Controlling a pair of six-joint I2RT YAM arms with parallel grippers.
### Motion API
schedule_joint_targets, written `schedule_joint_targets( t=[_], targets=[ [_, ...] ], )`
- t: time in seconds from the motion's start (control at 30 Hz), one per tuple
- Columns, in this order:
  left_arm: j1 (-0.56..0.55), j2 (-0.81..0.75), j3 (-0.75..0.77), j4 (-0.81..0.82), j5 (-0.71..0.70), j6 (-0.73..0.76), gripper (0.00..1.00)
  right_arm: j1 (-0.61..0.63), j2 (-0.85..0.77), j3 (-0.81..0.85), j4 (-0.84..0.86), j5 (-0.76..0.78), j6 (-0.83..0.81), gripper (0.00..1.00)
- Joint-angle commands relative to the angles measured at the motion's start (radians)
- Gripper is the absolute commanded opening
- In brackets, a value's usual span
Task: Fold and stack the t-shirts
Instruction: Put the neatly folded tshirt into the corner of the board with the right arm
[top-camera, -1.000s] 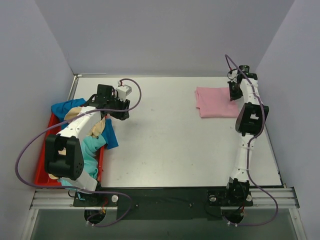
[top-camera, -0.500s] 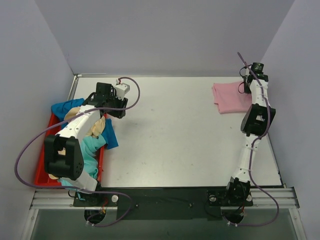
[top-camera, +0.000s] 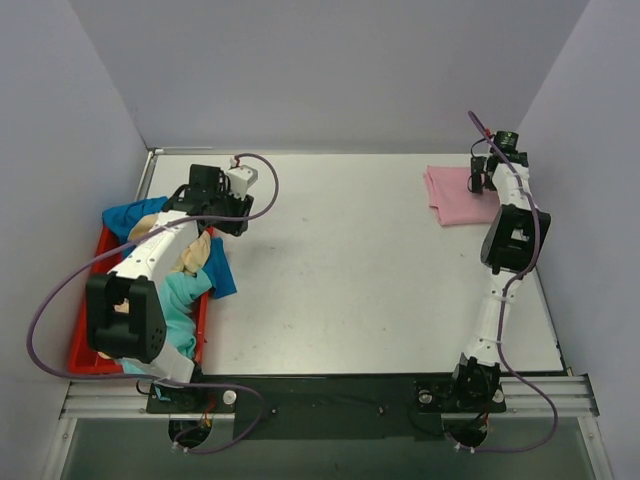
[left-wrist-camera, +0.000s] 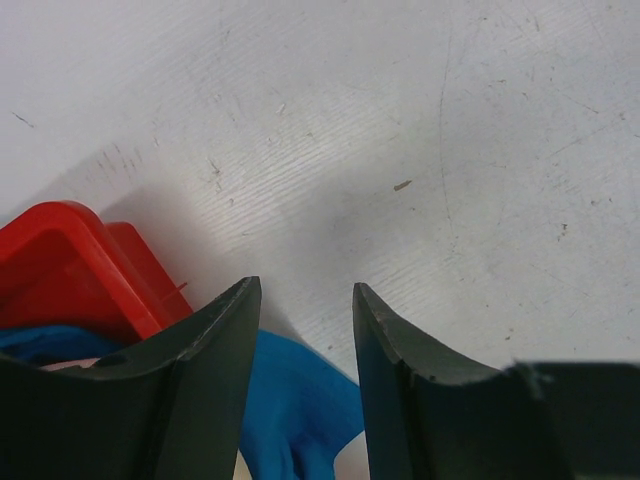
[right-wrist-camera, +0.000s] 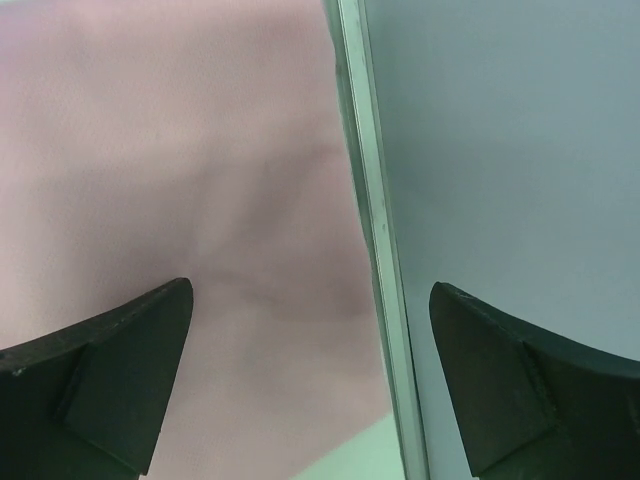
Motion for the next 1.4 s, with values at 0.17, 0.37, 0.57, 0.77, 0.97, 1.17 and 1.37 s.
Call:
schedule_joint_targets(
  t=[0.17, 0.37, 0.57, 0.77, 0.97, 1.17, 1.37],
  targets=[
    [0.018, -0.163, -0.030, -0.047, 0.036, 0.057, 0.55, 0.086, -0.409, -0.288, 0.101, 0.138, 0.147, 1.00],
    [0.045, -0.288, -0.169, -0.032, 0.050, 0.070, 0.57, 0.125, -0.705, -0.647, 0.210, -0.027, 0.298, 1.00],
    [0.090, -0.424, -0.315, 0.027, 0.084, 0.079, 0.61, 0.186, -1.124, -1.204, 0.564, -0.329, 0.426, 1.00],
    [0.108, -0.562, -0.577, 0.310, 0.079, 0.053, 0.62, 0.200, -1.380, -1.680, 0.820, -0.466, 0.498, 1.00],
    [0.113, -0.710, -0.907, 0.825, -0.030, -0.050, 0.80, 0.214, -1.590, -1.961, 0.948, -0.306, 0.570, 1.00],
    [0.113, -0.760, -1.000, 0.903, -0.104, -0.129, 0.96, 0.220, -1.706, -2.089, 0.978, -0.068, 0.546, 1.00],
    [0.113, -0.773, -1.044, 0.953, -0.094, -0.197, 0.97, 0.237, -1.710, -2.201, 1.107, -0.043, 0.543, 1.00]
  ],
)
